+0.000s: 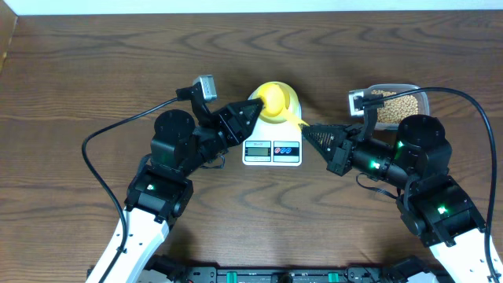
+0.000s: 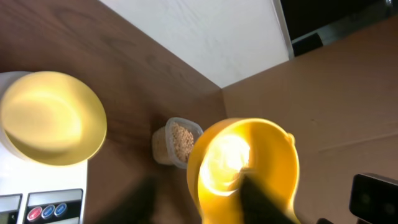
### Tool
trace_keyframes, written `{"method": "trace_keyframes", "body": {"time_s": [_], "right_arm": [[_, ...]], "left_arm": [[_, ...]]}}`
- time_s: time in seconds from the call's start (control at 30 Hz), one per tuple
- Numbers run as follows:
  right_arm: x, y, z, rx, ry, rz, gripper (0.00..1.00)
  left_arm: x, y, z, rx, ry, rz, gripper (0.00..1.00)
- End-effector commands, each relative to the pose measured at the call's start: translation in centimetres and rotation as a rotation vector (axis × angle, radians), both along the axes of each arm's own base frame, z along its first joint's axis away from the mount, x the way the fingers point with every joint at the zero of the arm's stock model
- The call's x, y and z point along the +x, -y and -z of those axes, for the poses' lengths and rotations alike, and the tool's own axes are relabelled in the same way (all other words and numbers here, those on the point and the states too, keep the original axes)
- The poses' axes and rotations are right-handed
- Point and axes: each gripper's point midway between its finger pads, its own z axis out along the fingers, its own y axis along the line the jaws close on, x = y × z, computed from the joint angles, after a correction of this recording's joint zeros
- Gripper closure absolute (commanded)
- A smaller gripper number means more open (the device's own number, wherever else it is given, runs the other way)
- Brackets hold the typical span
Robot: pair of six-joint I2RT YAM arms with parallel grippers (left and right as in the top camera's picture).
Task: Scoop item into bowl and weigh 50g on scale
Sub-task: 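Carry the scoop with the right gripper to the soybean tub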
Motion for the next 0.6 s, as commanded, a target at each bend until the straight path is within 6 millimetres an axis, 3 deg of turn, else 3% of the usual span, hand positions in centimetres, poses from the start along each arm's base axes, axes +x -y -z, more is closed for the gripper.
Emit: {"method": "trace_keyframes", "body": {"time_s": [0.0,0.07,0.27,0.43,0.57], "right_arm": [[1.8,1.4,-0.6,-0.027,0.037,0.121,0.99],[2.6,2.2,-0.5,-0.046,0.045,0.185,0.99],[5.5,7.3,-1.8,-0.110,0.089,0.407,0.98],[5.1,11.8,-2.7,-0.222,0.034,0.518,0.98],[4.3,15.9,-2.2,-0.351,-0.074,0.635,0.98]], "left_arm": [[-0.1,0.2,-0.3,0.002,0.016,0.016,0.15],[-0.1,0.2,-0.3,0.002,0.016,0.016,0.09],[-0.2,0.2,0.1,0.012,0.000,0.018,0.06],[-1.5,0.1,3.1,0.212,0.041,0.111,0.06],[-2.4,-1.0,5.5,0.358,-0.016,0.134,0.06]]}}
